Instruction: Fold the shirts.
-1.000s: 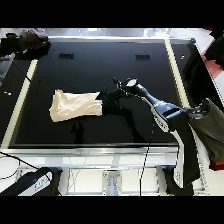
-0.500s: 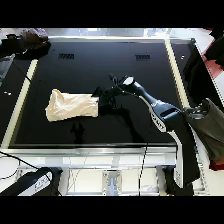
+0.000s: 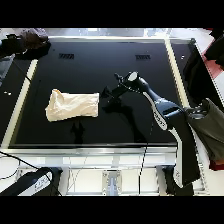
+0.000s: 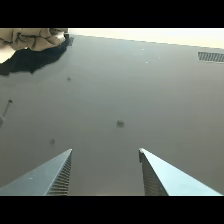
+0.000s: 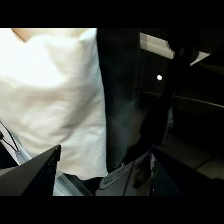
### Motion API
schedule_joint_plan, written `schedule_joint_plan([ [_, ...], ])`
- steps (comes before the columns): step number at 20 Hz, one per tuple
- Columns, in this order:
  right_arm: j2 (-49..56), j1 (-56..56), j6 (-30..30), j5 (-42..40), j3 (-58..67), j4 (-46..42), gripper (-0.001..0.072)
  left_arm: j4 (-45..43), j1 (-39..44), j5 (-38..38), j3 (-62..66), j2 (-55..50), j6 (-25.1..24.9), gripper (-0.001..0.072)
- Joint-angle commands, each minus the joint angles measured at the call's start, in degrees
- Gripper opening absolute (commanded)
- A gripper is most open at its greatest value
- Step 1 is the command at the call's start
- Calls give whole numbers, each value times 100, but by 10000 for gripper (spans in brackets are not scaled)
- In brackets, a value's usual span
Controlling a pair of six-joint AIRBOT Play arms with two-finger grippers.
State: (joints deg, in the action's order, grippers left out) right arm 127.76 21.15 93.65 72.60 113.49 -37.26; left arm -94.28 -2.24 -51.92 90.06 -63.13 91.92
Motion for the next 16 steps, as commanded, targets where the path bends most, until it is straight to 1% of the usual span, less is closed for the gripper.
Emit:
schedule_joint_plan([
  [1, 243, 227, -247, -138, -57, 868, 633, -2, 0, 4, 0, -4, -2, 489],
  [3, 273, 428, -481, -557, -52, 1351, 632, -2, 0, 4, 0, -4, -2, 489],
  [6, 278, 750, -474, -1119, 7, 1342, 621, -2, 0, 2, 0, -4, -2, 489],
  [7, 282, 841, -450, -1222, 9, 1285, 605, -2, 0, 2, 0, -4, -2, 489],
  [9, 323, 973, -411, -1211, 7, 1056, 493, -2, 0, 2, 0, -4, -2, 489],
  [10, 339, 1025, -407, -1196, 7, 925, 477, -2, 0, 2, 0, -4, -2, 488],
  [11, 341, 1075, -367, -1217, 9, 807, 366, -2, 0, 2, 0, -4, -2, 488],
  [12, 341, 1082, -369, -1266, 9, 763, 119, -2, 0, 2, 0, -4, -2, 488],
  [13, 339, 1080, -363, -1294, 17, 769, 25, -2, 0, 2, 0, -4, 0, 488],
  [16, 238, 866, -376, -1161, 319, 527, 16, -2, 0, 2, 0, -4, 0, 488],
])
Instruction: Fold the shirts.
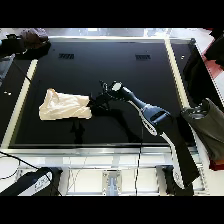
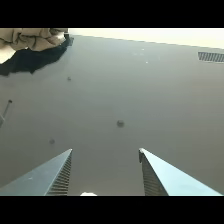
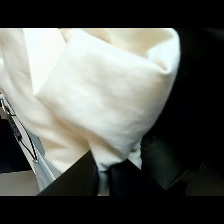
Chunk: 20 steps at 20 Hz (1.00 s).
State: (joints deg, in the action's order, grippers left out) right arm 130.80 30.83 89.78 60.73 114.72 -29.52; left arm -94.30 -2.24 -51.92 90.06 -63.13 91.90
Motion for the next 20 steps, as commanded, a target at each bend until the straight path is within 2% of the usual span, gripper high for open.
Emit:
schedule_joint_plan([
  [1, -181, -234, 15, 149, 319, -505, 16, 0, 0, 2, 0, -4, 2, 488],
  [3, -638, -614, 22, 575, 378, -1257, 15, 0, 0, 2, 0, -4, 2, 488],
  [6, -1613, -1331, 245, 1604, 372, -3169, 15, 0, 0, 2, 0, -4, 2, 488],
  [8, -2229, -1871, 251, 2199, 372, -4133, 15, 0, 0, 2, 0, -4, 4, 488],
  [11, -2953, -2905, 249, 2924, 358, -4640, 15, 0, 0, 2, 0, -7, 2, 488],
  [16, -4131, -4769, 179, 3563, -94, -4898, 15, 0, 0, 4, 0, -11, 2, 488],
  [20, -4962, -6061, -184, 4085, -98, -4944, 15, 7, 2, 2, 0, -131, 26, 488],
])
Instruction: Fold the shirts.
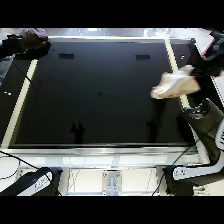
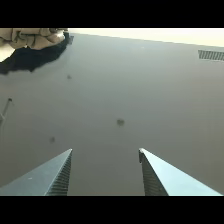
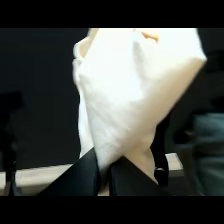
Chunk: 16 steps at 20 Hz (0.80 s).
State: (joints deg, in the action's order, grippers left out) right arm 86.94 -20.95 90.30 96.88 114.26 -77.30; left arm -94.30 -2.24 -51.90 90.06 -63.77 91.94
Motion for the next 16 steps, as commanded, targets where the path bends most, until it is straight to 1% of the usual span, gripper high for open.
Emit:
schedule_joint_plan([
  [1, -754, -1239, -339, 632, -52, -267, 15, 7, 9, 0, 0, -111, 22, 487],
  [2, -881, -1604, -442, 841, -50, -382, 15, 7, 15, 0, 0, -153, 22, 487],
  [6, -1453, -3224, -566, 848, -369, -420, 15, 48, 24, 0, 0, -225, 22, 487],
  [8, -1749, -3869, -584, 846, -828, -422, 15, 48, 24, 0, 0, -225, 22, 487],
  [10, -2009, -4280, -603, 824, -1515, -466, 15, 50, 24, 0, 0, -225, 22, 486],
  [12, -2122, -4459, -605, 651, -2199, -605, 17, 52, 24, 0, 0, -225, 24, 485],
  [13, -2114, -4476, -605, 592, -2433, -612, 29, 87, 24, 0, 0, -225, 22, 485],
  [14, -2098, -4474, -605, 549, -2612, -590, 114, 199, 24, 0, 0, -225, 22, 485],
  [15, -2092, -4472, -603, 555, -2739, -562, 289, 321, 24, 0, 0, -225, 22, 485],
  [16, -2092, -4472, -601, 592, -2763, -568, 427, 444, 24, 2, 0, -225, 20, 485],
])
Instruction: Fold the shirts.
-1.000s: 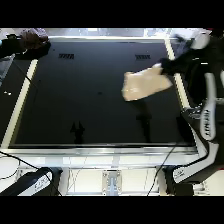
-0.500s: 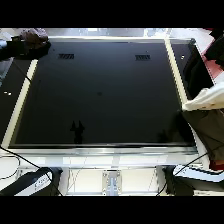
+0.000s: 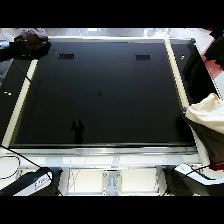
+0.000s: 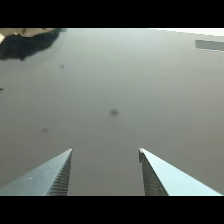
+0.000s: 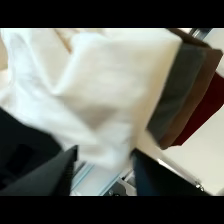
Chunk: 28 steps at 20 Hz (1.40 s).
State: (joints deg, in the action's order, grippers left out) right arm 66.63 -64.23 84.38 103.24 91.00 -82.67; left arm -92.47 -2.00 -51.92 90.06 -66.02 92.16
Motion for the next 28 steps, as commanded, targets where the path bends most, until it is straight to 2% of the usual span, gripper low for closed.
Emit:
schedule_joint_plan([
  [1, -74, -144, -9, 59, -391, -33, 459, 313, 0, 4, 0, 0, -2, 485],
  [4, -79, -144, 125, 195, 254, -52, 453, 299, 0, 2, 0, 0, -2, 485],
  [6, -74, -144, 275, -120, 898, 396, 453, 299, 0, 4, 0, -2, -2, 485],
  [8, -79, -109, 422, -590, 1373, 2131, 452, 302, 0, 4, 0, -9, 0, 485],
  [10, -79, 286, 201, -977, 1471, 3993, 452, 321, 0, 0, 0, -11, 2, 485],
  [11, -74, 667, -48, -1021, 1471, 4568, 452, 319, 0, -26, 0, -11, 2, 485],
  [12, -74, 1158, -251, -1029, 1471, 4712, 452, 317, 0, -42, 0, -13, 0, 485],
  [15, -59, 2769, -466, -1036, 1469, 4247, 452, 319, 0, -42, 0, -13, 0, 485],
  [18, -9, 4336, -466, -1274, 1464, 3276, 452, 317, 0, -42, 0, -13, -2, 485],
  [21, 74, 5416, -461, -1478, 1458, 2420, 452, 317, 0, -39, 0, -13, -2, 485],
  [23, 149, 5818, -457, -1460, 1451, 2133, 452, 317, 0, -42, 0, -13, 0, 485],
  [28, 195, 6118, -437, -1064, 1453, 2100, 453, 317, 0, -42, 0, -13, -2, 485],
])
